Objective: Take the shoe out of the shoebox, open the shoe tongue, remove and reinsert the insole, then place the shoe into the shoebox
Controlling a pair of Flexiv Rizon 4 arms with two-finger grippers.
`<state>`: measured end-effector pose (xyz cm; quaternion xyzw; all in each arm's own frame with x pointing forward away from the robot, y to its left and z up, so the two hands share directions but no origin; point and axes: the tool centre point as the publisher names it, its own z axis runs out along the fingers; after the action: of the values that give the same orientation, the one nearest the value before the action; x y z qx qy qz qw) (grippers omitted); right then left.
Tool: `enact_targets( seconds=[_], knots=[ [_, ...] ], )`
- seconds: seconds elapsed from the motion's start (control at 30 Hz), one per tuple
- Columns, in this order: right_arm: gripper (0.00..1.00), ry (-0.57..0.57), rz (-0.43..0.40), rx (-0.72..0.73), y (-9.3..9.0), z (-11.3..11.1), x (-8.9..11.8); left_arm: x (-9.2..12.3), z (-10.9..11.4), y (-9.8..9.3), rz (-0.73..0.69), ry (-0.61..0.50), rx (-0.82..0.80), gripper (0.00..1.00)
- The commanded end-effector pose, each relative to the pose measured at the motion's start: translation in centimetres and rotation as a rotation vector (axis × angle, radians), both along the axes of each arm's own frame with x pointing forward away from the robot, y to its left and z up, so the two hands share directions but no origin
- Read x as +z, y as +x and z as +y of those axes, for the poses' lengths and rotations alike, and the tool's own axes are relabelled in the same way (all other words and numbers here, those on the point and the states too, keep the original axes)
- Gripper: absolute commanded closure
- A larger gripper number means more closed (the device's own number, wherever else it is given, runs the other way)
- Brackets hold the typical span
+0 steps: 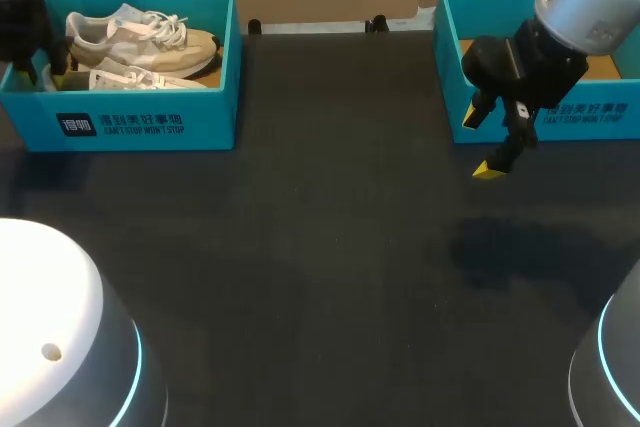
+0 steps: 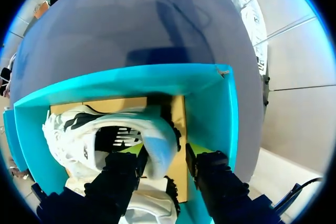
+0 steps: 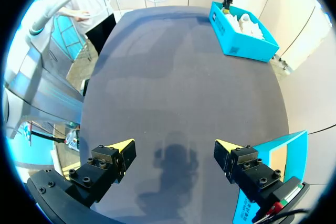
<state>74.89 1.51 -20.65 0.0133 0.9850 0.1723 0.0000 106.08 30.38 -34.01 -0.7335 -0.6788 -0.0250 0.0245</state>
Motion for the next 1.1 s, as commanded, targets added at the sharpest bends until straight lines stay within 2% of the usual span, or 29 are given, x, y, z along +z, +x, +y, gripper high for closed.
enact_targets(
  seconds=[0.03,0.3,0.57,0.67,0.73,0.77,0.8,0.83,0.97,1.1],
  knots=[
    [0.0,-0.002,-0.001,0.0,0.0,0.0,-0.1,-0.9,0.4,0.5,0.006,-0.012,-0.011,0.55],
    [0.0,-0.002,-0.001,0.0,0.0,0.0,-0.1,-2.3,0.6,0.4,0.013,-0.022,-0.028,0.54],
    [0.0,-0.002,-0.001,0.0,0.0,0.0,-0.1,-3.8,0.3,0.2,0.036,-0.021,-0.037,0.58],
    [0.0,-0.002,-0.001,0.0,0.0,0.0,-0.1,-4.1,0.2,0.1,0.044,-0.016,-0.043,0.65],
    [0.0,-0.002,-0.001,0.0,0.0,0.0,-0.1,-4.2,0.1,0.0,0.049,-0.015,-0.045,0.75],
    [0.0,-0.002,-0.001,0.0,0.0,0.0,-0.1,-4.3,0.1,0.0,0.051,-0.011,-0.046,0.84],
    [0.0,-0.002,-0.001,0.0,0.0,0.0,-0.1,-4.3,0.1,0.0,0.052,-0.01,-0.046,0.88],
    [0.0,-0.002,-0.001,0.0,0.0,0.0,-0.1,-4.2,0.1,0.0,0.053,-0.004,-0.049,1.0],
    [0.0,-0.002,-0.001,0.0,0.0,0.0,-0.1,-4.0,0.3,0.1,0.053,0.009,-0.054,1.0],
    [0.0,-0.002,-0.001,0.0,0.0,0.0,-0.1,-2.7,0.8,0.1,0.061,0.022,-0.07,1.0]
  ],
)
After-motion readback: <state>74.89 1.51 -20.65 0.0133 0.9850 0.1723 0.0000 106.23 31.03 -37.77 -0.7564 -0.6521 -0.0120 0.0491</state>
